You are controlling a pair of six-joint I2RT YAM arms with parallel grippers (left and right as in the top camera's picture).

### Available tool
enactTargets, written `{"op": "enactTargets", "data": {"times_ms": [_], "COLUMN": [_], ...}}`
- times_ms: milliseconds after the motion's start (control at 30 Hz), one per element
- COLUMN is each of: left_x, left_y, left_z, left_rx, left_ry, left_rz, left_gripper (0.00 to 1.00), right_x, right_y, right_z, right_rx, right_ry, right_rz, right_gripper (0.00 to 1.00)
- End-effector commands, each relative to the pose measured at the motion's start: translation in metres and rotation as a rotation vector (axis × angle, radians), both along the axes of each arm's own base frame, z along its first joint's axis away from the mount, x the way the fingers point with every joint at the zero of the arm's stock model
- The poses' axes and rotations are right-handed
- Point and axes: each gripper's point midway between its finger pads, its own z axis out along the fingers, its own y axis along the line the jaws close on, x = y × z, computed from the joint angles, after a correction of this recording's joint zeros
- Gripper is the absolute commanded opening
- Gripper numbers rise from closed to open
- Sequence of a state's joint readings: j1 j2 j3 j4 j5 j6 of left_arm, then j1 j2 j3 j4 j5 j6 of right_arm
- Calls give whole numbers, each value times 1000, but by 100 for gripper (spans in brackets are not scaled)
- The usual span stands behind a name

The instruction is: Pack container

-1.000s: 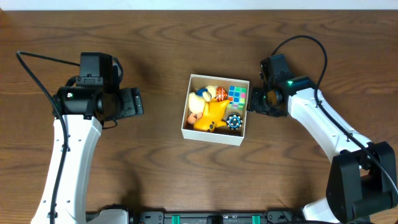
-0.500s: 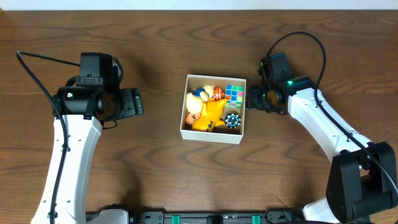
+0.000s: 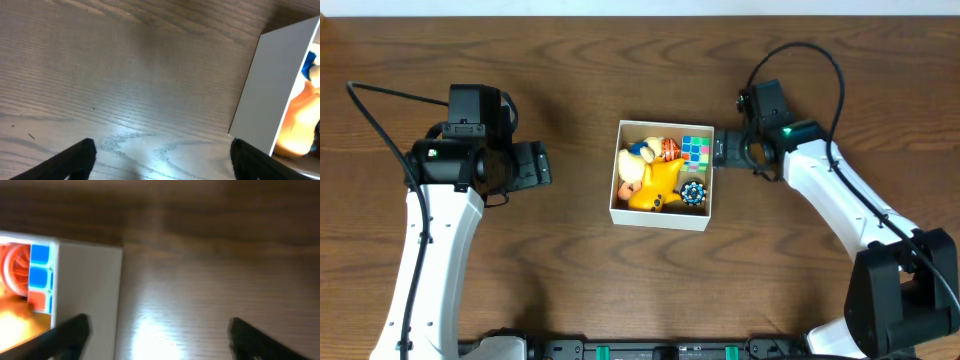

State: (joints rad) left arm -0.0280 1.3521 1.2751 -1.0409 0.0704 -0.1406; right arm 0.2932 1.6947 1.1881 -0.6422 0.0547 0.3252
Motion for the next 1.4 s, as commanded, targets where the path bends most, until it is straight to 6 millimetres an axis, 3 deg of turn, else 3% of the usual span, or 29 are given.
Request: {"op": "enactTargets", "data": {"times_ms": [0, 233, 433, 567, 667, 800, 900, 1100, 1367], "left_x": [8, 56, 73, 82, 74, 63, 49, 13, -42], "left_y": [2, 1, 1, 0, 3, -12, -20, -9, -2], "left_z": [8, 35, 49, 59, 57, 59, 60, 63, 68], "left_rx": [32, 43, 50, 128, 205, 201, 197, 190, 186], "left_ry": [-38, -264, -352, -413, -382, -385, -386, -371, -406], "left_rz": [-50, -65, -72, -183, -210, -259, -280, -187, -180], "left_gripper": [97, 98, 98, 98, 98, 98, 98, 98, 98], "right_x": [27, 56, 61, 49, 36, 13, -6, -50, -111], "right_y": [-17, -62, -93, -104, -109, -118, -122, -125, -111], "right_z": [46, 95, 105, 117, 134, 154, 158, 139, 106], "right_rx": [-97, -252, -338, -348, -339, -268, -247, -254, -208], "right_ry": [-160, -387, -416, -406, -422, -444, -437, -376, -386], "right_rz": [-50, -224, -262, -273, -289, -398, -434, -433, -382], "right_gripper": [99, 99, 99, 99, 99, 99, 99, 99, 99]}}
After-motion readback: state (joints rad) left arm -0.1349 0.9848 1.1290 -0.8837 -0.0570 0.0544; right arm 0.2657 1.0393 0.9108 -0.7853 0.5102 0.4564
